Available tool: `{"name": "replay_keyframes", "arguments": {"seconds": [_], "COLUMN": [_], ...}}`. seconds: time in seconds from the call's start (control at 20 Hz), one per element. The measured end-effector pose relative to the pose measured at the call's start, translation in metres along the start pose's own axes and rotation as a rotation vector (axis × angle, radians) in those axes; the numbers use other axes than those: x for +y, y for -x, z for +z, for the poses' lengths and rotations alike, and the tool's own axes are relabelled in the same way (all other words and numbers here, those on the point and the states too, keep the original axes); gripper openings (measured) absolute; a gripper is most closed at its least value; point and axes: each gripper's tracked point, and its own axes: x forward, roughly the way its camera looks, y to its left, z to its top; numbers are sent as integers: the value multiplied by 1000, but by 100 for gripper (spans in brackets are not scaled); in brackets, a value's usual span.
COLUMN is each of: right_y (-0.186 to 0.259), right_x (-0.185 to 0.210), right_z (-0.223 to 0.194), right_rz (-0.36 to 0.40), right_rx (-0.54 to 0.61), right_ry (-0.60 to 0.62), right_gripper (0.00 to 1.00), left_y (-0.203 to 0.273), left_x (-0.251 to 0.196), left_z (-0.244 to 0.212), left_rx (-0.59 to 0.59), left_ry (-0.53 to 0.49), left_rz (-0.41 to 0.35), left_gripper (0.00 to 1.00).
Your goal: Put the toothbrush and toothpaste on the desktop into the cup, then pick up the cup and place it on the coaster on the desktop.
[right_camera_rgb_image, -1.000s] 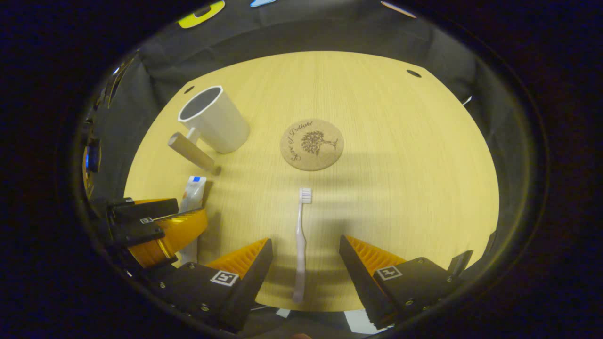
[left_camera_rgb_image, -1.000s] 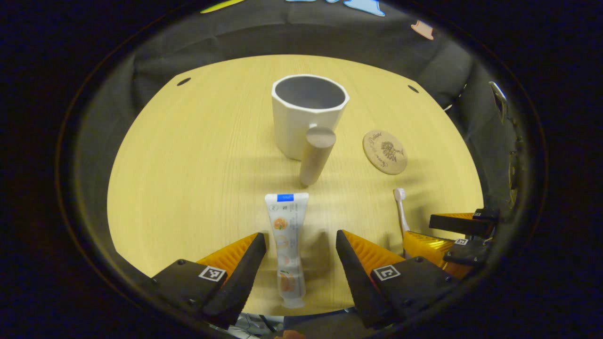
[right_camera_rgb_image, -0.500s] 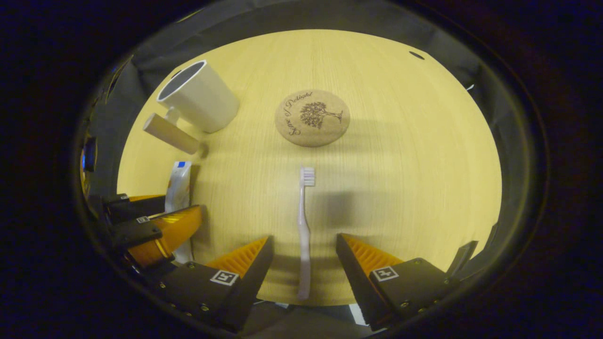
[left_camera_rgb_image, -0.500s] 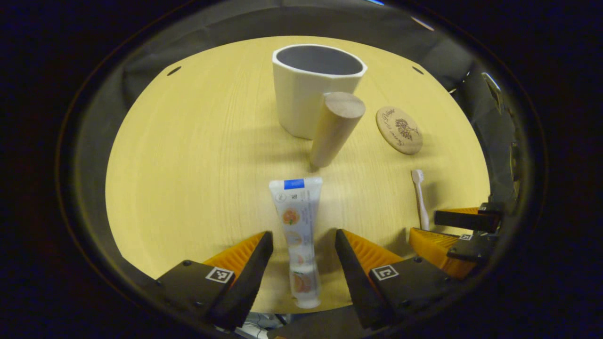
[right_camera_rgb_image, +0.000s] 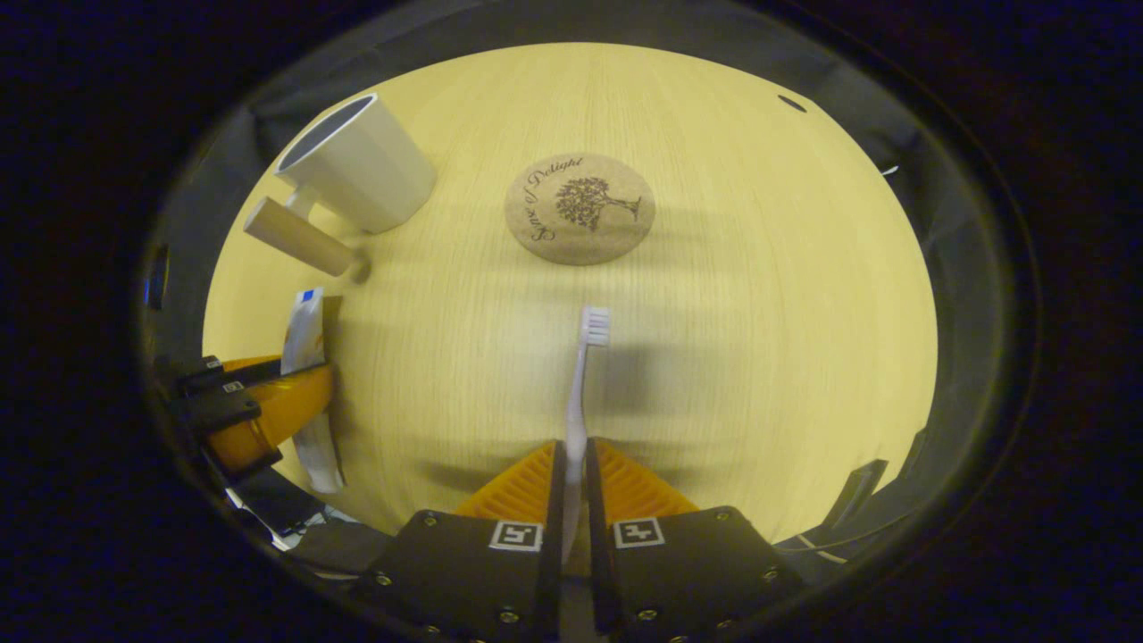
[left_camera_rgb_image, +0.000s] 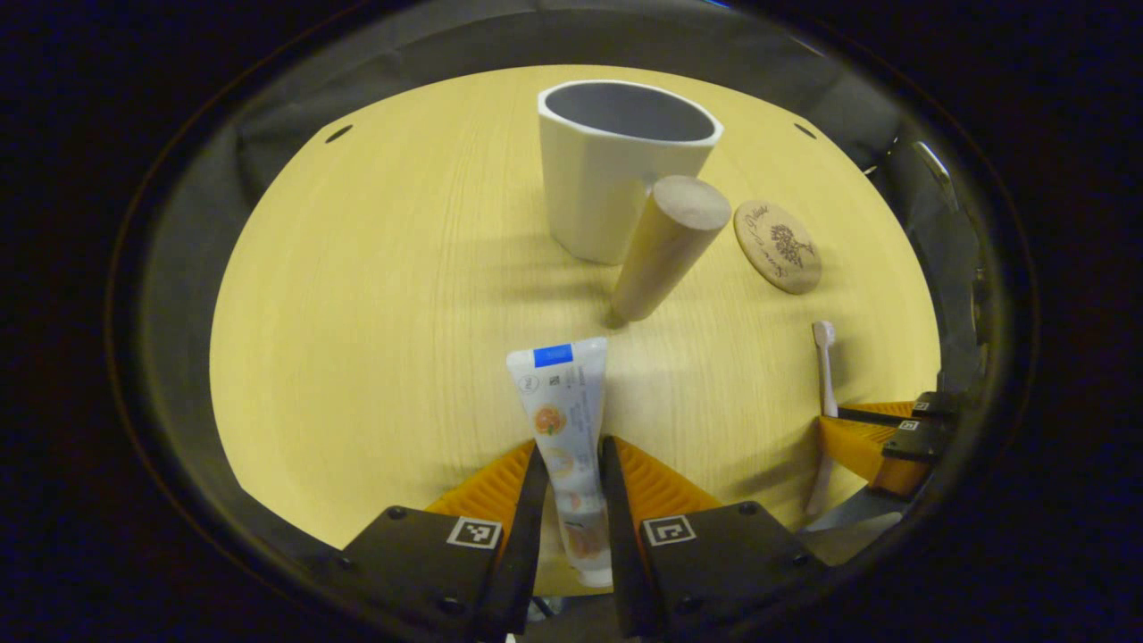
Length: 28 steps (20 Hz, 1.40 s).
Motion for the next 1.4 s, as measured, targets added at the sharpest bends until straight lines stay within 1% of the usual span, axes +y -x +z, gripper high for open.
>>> {"name": "replay_keyframes", "arguments": {"seconds": [0.05, 0.1, 0.15, 0.2, 0.25, 0.3, 0.4, 0.45, 0.55, 0.75, 0.9, 1.2, 1.4], "right_y": [0, 0, 0, 0, -6, 1, 1, 1, 1, 8, 19, 45, 63], "right_x": [1, 0, 0, 0, 0, -2, 0, -1, 1, 0, 2, 7, 10], "right_z": [0, 0, 0, 2, -3, 2, 3, 6, 5, 6, 13, 35, 55], "right_rz": [7, 14, 13, 19, 16, 20, 38, 46, 62, 91, 138, 218, 252], "right_rx": [0, -5, -12, -37, -21, -40, -62, -79, -115, -157, -199, -312, -414], "right_ry": [1, 6, 15, 0, 12, 18, 13, 21, 30, 5, -27, -58, -52], "right_gripper": [16, 16, 16, 16, 7, 10, 8, 4, 5, 4, 4, 4, 4], "left_y": [0, 1, 1, 1, 2, 2, 4, 3, 3, 5, 11, 38, 58], "left_x": [0, -1, 1, 1, 0, 1, 2, 1, 0, -2, -1, 12, 23], "left_z": [-2, -2, -1, -2, -1, -1, 0, 4, 2, 7, 14, 42, 68], "left_rx": [9, 3, -3, -2, -6, -12, -35, -39, -69, -129, -191, -344, -462], "left_ry": [-4, -19, -18, -15, -23, -19, -14, -4, 9, 59, 84, 130, 165], "left_rz": [7, 5, 17, 12, 8, 1, -6, -23, -31, -48, -49, -37, -24], "left_gripper": [38, 36, 36, 33, 29, 29, 30, 23, 22, 23, 23, 23, 22]}}
